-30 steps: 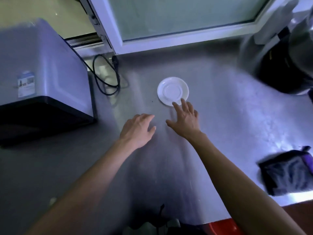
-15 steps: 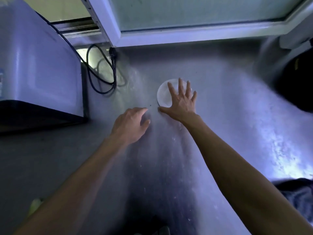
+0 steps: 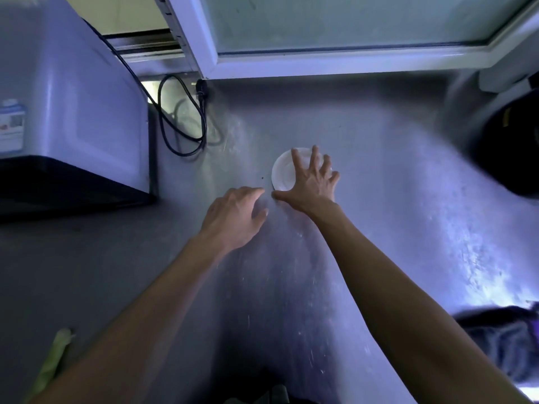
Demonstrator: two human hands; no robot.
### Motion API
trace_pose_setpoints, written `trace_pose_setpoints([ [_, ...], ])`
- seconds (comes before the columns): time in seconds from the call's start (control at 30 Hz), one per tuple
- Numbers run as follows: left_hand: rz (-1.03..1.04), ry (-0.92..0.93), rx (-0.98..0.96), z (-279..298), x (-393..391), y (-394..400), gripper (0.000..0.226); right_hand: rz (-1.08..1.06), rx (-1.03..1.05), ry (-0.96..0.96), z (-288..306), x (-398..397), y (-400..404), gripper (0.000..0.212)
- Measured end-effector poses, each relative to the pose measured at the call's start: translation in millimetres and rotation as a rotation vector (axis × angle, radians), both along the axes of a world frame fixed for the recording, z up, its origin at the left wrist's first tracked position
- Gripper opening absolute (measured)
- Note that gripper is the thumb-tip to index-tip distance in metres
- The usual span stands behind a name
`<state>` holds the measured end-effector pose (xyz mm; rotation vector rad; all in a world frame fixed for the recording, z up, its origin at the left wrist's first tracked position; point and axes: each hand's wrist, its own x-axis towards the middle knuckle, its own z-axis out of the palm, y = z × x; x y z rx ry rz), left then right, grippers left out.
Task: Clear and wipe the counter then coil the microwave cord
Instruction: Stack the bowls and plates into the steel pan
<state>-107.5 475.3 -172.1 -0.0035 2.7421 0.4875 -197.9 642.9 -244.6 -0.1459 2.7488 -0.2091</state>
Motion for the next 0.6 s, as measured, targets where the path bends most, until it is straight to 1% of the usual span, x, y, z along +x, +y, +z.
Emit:
trace_pose_setpoints([
  [0.17,0.032,0.007,-0.001,8,39,-14,0.044,0.033,-0.049,0.020,12,52,-6,0.111],
  [0.27,0.096,0.001,0.028,12,73,-32,0.049,0.072,-0.074,0.022,23,88,-20,0.111],
  [0.6,0.314,-0.021,0.032,19,220,-104,0.056,0.315,-0.093,0.039,54,210,-94,0.114],
])
